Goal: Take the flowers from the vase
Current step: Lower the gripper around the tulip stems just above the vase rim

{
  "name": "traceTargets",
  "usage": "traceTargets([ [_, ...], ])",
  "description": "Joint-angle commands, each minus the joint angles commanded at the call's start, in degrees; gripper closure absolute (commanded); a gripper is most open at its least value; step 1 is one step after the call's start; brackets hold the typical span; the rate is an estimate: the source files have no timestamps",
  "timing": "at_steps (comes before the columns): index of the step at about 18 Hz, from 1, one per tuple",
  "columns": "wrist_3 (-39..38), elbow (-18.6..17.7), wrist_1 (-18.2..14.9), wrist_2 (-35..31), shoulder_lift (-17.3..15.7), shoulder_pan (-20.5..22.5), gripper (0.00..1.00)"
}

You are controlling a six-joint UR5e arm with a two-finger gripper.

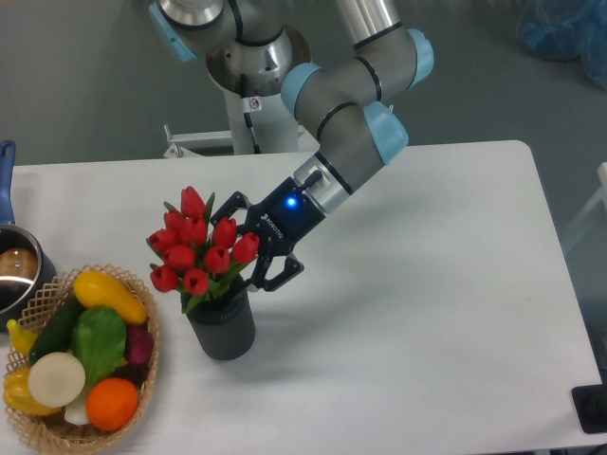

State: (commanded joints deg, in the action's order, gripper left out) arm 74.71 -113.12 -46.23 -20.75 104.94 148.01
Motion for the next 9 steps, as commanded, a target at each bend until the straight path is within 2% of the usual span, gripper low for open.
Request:
traceTargets([
  [2, 0.0, 0.1, 0.0, 0.8, 0.0, 0.2, 0.79],
  [9, 1.0, 0.1, 0.0, 2.9, -0.2, 1.3, 0.79],
])
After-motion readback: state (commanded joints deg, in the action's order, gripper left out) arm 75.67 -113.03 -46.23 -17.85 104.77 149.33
